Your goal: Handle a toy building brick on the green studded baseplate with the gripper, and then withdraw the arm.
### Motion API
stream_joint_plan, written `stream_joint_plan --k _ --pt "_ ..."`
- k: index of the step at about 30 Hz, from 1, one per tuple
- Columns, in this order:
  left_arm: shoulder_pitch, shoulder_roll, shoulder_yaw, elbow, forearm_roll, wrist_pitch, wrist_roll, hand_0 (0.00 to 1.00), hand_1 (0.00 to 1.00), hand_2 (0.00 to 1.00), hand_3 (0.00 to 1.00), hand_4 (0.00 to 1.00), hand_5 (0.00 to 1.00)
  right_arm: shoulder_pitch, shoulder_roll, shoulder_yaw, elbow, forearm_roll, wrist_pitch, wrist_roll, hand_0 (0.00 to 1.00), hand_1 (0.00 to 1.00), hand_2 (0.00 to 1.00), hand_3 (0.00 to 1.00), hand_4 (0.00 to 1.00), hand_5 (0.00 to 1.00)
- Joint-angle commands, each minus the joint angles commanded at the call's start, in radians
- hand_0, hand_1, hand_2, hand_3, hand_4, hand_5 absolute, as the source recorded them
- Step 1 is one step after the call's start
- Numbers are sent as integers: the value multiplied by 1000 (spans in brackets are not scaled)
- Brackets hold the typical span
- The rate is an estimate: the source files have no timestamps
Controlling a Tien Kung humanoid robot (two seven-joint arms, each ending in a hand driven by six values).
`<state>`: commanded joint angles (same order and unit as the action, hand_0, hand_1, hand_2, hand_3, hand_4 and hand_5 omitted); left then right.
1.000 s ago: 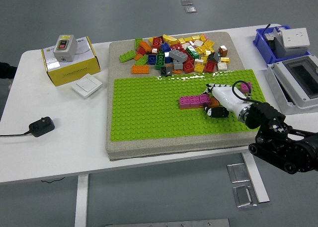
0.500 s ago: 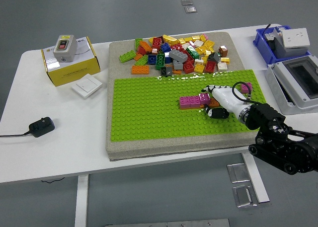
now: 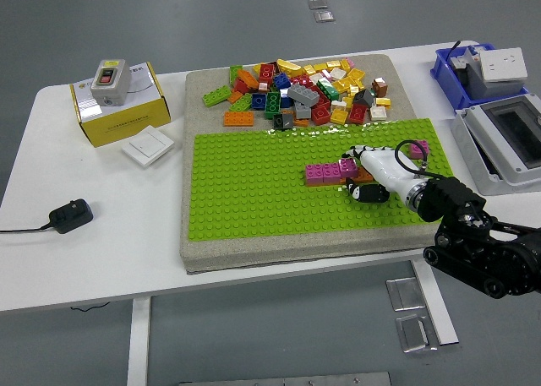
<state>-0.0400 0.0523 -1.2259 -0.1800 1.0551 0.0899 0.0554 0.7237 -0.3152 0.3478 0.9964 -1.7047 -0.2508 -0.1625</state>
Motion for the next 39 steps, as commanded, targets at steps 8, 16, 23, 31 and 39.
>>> stream_joint_plan --k 8,16,23,31,39 --pt "-1 0 -2 0 0 0 -1 665 664 660 645 332 626 -3 -7 13 14 0 -1 -1 928 918 978 844 511 397" --pt "0 -1 -1 0 -2 1 -2 665 664 661 646 328 628 -13 -29 51 59 11 -10 2 930 913 976 844 512 400" --pt "2 -2 -3 0 -4 2 -3 665 664 662 648 325 632 -37 -65 68 126 2 -24 0 929 912 977 832 515 407" --pt "2 -3 -3 0 -5 2 -4 665 664 662 648 327 637 -74 -75 104 159 -15 -35 1 929 913 977 821 520 415" --pt "1 -3 -2 0 -5 2 -4 665 664 662 649 326 635 -80 -65 107 148 -12 -37 4 929 914 977 819 521 415"
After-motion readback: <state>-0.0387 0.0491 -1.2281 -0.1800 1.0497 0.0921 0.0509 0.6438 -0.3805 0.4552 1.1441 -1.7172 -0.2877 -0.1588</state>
